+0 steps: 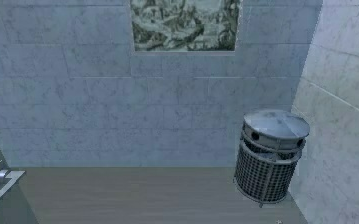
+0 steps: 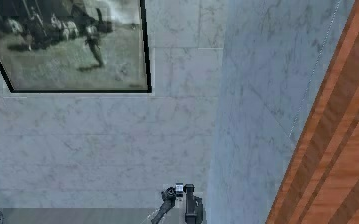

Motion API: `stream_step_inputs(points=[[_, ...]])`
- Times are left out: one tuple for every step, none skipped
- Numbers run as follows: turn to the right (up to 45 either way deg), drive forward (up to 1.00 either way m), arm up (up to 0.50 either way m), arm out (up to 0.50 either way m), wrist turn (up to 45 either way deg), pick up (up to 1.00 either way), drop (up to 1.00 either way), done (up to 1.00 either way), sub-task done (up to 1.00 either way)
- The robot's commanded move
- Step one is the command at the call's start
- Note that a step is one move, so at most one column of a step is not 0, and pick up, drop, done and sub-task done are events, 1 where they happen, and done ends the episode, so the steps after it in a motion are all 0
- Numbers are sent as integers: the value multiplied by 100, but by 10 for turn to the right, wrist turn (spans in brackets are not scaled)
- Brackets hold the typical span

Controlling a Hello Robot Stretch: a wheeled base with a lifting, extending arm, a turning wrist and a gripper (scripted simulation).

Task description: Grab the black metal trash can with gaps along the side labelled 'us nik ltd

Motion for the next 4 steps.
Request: stream_step_inputs(points=[[0, 0, 0, 0, 450, 0, 0, 0, 0], [0, 0, 0, 0, 450, 0, 0, 0, 0], [0, 0, 0, 0, 450, 0, 0, 0, 0], [0, 0, 0, 0, 360, 0, 0, 0, 0]])
